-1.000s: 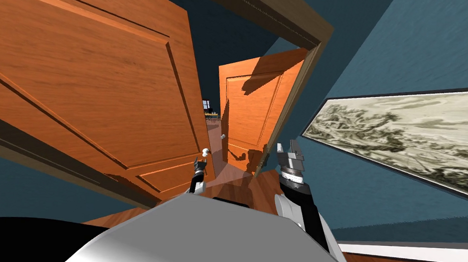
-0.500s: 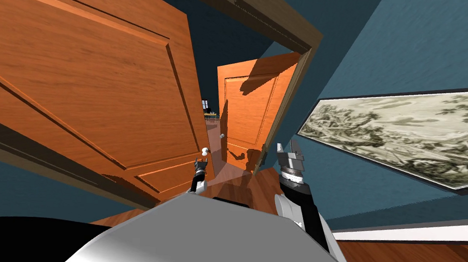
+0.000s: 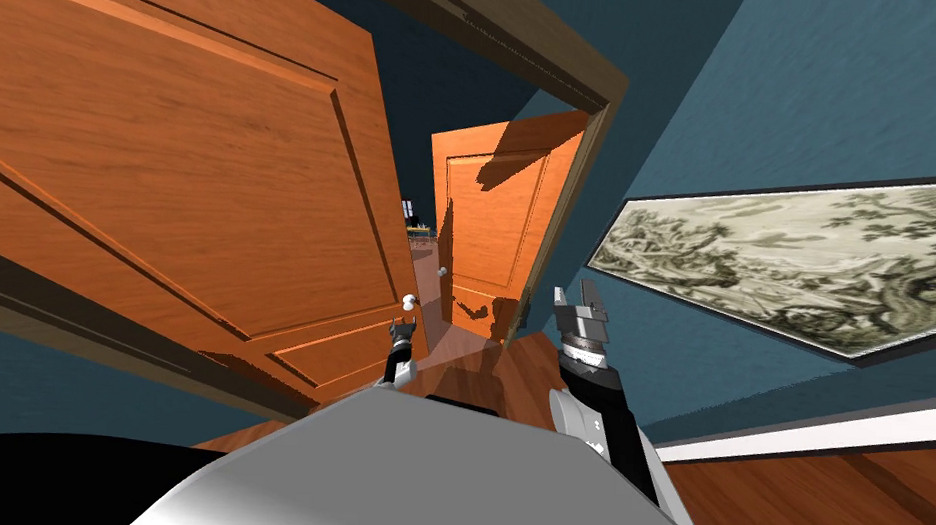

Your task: Push the door open

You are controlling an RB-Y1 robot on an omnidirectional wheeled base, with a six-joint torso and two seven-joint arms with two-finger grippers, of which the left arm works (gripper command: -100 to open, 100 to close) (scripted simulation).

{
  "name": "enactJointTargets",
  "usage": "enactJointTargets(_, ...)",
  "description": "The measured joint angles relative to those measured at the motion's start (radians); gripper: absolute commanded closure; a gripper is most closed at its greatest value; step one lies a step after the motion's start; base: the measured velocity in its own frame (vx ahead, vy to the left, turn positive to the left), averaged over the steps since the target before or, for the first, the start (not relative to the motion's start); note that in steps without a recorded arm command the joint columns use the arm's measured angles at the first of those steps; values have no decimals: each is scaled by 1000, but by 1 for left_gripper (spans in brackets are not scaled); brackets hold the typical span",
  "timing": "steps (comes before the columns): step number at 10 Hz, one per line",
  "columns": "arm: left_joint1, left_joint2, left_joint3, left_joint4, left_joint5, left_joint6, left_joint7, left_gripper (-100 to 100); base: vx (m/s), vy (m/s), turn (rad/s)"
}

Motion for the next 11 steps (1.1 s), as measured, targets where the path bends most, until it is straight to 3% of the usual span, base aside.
enactJointTargets(6,-24,-10,-10,28,59,-3,149,-100,-54,-5,-44)
enactJointTargets(11,-40,-19,-16,44,99,-3,242,-100,-38,-9,-28)
